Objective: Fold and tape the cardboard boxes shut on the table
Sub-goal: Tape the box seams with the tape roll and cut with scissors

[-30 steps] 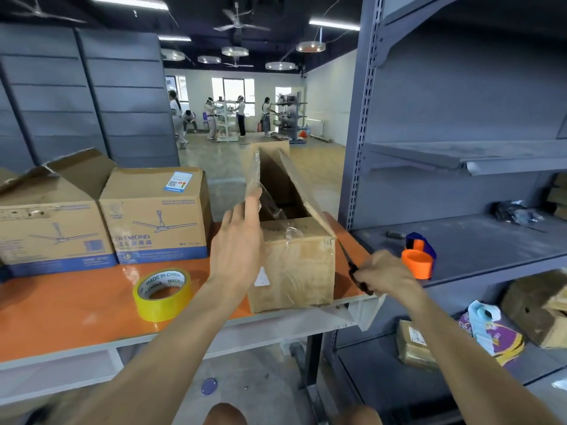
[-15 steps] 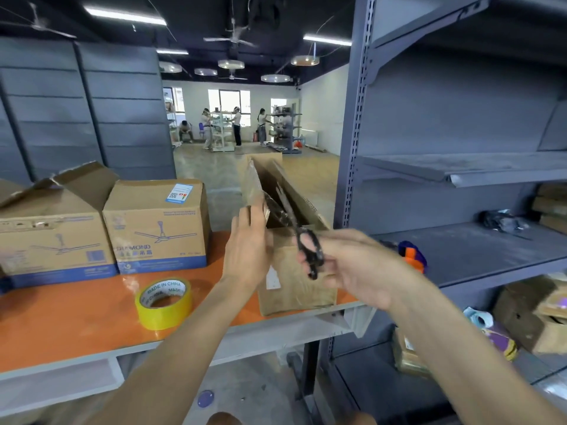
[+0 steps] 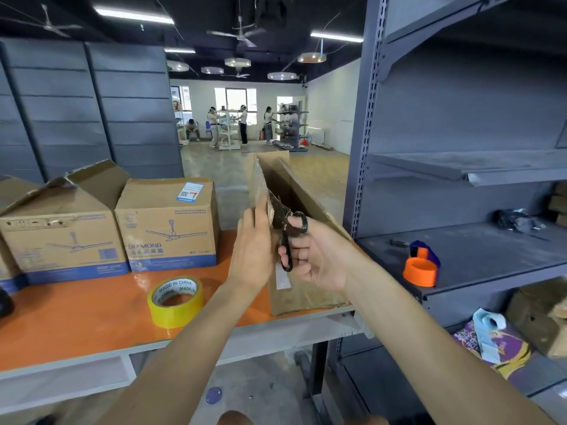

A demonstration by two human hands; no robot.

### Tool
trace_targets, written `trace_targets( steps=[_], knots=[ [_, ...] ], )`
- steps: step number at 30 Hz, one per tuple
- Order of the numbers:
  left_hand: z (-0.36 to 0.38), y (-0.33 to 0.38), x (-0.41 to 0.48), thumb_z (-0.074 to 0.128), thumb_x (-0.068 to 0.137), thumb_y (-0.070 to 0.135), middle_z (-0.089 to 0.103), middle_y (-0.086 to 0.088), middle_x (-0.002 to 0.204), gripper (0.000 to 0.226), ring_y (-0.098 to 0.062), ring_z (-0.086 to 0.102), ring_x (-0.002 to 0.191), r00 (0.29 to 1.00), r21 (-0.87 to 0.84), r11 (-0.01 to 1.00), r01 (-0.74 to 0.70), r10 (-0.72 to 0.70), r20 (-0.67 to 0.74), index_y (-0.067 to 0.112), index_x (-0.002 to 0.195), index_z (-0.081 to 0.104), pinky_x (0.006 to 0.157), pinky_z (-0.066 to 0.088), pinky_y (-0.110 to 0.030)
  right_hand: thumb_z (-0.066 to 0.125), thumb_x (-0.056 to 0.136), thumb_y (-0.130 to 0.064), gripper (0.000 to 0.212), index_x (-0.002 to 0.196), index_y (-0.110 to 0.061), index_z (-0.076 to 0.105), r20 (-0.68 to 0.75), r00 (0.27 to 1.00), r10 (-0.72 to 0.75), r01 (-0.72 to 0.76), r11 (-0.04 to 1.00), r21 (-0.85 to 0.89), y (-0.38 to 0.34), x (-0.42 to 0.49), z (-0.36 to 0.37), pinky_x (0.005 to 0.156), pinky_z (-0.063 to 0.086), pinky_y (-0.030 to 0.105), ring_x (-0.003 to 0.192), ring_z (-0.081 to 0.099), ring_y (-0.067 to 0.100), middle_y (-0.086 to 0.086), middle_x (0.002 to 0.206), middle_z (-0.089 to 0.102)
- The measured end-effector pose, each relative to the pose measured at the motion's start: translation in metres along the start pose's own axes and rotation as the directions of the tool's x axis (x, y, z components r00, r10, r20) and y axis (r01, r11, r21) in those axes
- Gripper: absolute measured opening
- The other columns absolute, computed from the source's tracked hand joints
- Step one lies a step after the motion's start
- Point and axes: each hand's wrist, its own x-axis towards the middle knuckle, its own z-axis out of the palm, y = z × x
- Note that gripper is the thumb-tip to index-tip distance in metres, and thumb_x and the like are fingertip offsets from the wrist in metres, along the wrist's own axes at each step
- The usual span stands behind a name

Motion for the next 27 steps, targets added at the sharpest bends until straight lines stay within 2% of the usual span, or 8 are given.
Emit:
trace_targets(
  steps=[3,8,12,18,23,27],
  knots=[
    [-0.001,-0.002,0.0,0.056,0.088,-0.006,0.044,-0.015,0.13,0.087,-0.031,0.045,0.118,1.0,0.015,1.0,-0.004,0.004,0.002,0.014,0.162,0.015,0.096,0.044,-0.04,0.058,0.097,-0.039,0.037,0.085,-0.005,0.065,-0.017,0.999,-0.042,0.042,0.999,-0.011,-0.001,0.006,0.001,0.034,0.03,0.015,0.054,0.055,0.011,0.005,0.069,0.06],
    [-0.001,-0.001,-0.001,0.052,0.088,-0.009,0.043,-0.014,0.125,0.087,-0.031,0.044,0.114,1.0,0.04,0.999,-0.003,0.002,0.014,0.017,0.162,0.012,0.093,0.046,-0.041,0.061,0.099,-0.016,0.015,0.09,-0.003,0.064,-0.072,0.964,-0.258,0.26,0.965,0.029,0.011,0.014,-0.002,0.036,0.031,0.017,0.052,0.055,0.009,0.004,0.066,0.062],
    [0.002,0.004,-0.001,0.05,0.088,-0.009,0.043,-0.014,0.127,0.087,-0.031,0.041,0.115,1.0,0.074,0.997,0.004,-0.005,0.018,0.017,0.162,0.012,0.089,0.043,-0.039,0.062,0.099,-0.011,0.013,0.091,-0.002,0.065,-0.124,0.934,-0.336,0.345,0.937,0.061,0.017,0.016,-0.002,0.038,0.03,0.018,0.054,0.052,0.01,0.002,0.062,0.061],
    [0.003,0.009,-0.001,0.052,0.09,-0.008,0.042,-0.012,0.126,0.082,-0.03,0.042,0.114,1.0,0.087,0.996,0.006,-0.008,0.028,0.014,0.16,0.016,0.088,0.045,-0.039,0.065,0.098,-0.015,0.012,0.093,-0.004,0.067,-0.159,0.945,-0.285,0.3,0.95,0.083,0.016,0.015,-0.002,0.037,0.032,0.018,0.052,0.052,0.01,0.002,0.062,0.061],
    [-0.002,0.01,-0.001,0.05,0.089,-0.011,0.042,-0.014,0.128,0.084,-0.031,0.042,0.114,0.999,0.089,0.996,0.009,-0.014,0.053,0.015,0.161,0.015,0.088,0.046,-0.041,0.062,0.095,-0.043,0.034,0.098,-0.009,0.061,-0.094,0.984,-0.154,0.163,0.982,0.092,0.0,0.012,0.003,0.034,0.027,0.018,0.046,0.05,0.011,0.004,0.064,0.059],
    [-0.003,0.009,-0.001,0.051,0.084,-0.017,0.041,-0.014,0.128,0.091,-0.031,0.043,0.114,0.998,0.111,0.994,0.015,-0.022,0.064,0.014,0.161,0.014,0.09,0.046,-0.041,0.061,0.096,-0.04,0.034,0.1,-0.006,0.06,-0.116,0.98,-0.165,0.178,0.977,0.114,-0.004,0.015,0.006,0.033,0.026,0.019,0.047,0.047,0.011,0.004,0.065,0.057]
  ],
)
